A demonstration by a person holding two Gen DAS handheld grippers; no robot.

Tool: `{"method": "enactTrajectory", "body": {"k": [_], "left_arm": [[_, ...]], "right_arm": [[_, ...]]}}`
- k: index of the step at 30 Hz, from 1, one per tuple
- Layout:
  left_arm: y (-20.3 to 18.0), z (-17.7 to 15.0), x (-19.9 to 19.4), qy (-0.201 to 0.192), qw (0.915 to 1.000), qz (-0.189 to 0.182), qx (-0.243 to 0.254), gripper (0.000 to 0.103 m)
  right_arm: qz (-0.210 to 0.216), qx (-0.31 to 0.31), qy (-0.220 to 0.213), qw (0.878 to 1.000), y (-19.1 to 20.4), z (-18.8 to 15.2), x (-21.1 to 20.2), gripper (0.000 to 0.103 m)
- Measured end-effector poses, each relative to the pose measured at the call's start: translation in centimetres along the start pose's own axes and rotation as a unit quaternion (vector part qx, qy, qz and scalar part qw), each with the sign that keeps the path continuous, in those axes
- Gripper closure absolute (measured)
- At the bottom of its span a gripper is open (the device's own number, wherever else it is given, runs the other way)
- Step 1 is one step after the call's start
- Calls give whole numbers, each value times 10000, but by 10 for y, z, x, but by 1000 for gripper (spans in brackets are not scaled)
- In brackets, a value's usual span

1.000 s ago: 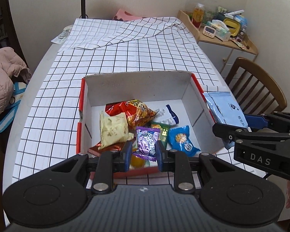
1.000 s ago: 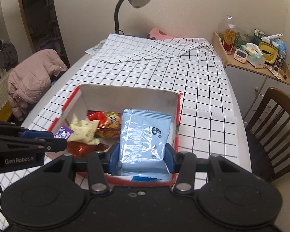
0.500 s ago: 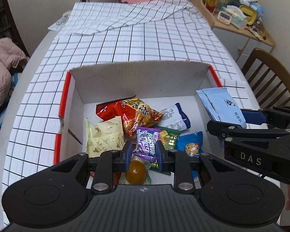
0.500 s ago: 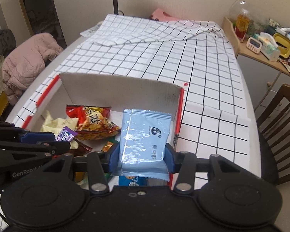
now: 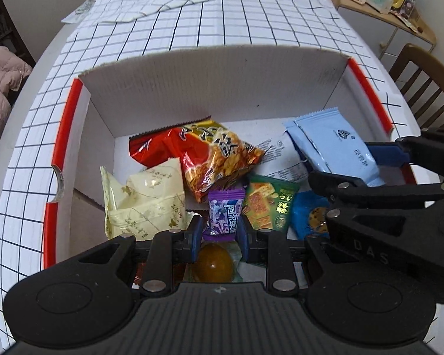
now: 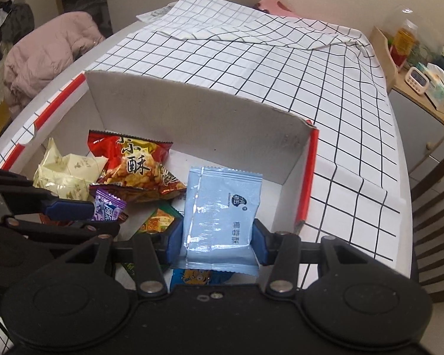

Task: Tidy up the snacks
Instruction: 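Open the left tool to drop the purple candy while the right releases the light-blue packet, then withdraw both tools from the box toward the yellow M&M's bag and orange snack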

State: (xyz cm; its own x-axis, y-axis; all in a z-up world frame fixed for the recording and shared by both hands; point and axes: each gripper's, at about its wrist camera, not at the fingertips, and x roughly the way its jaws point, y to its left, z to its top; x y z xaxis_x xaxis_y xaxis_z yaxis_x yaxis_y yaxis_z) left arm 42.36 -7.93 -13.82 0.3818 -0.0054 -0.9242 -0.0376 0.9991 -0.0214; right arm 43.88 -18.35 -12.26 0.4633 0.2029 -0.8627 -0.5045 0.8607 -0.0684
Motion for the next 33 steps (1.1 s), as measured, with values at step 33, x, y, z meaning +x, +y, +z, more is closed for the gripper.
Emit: {"method": "enactTrajectory", "body": {"k": [33], "left_arm": [[30, -33, -51, -400, 9980, -400, -275, 71]], "right_arm": [[150, 446, -442, 9979, 2, -19, -68, 43]]}}
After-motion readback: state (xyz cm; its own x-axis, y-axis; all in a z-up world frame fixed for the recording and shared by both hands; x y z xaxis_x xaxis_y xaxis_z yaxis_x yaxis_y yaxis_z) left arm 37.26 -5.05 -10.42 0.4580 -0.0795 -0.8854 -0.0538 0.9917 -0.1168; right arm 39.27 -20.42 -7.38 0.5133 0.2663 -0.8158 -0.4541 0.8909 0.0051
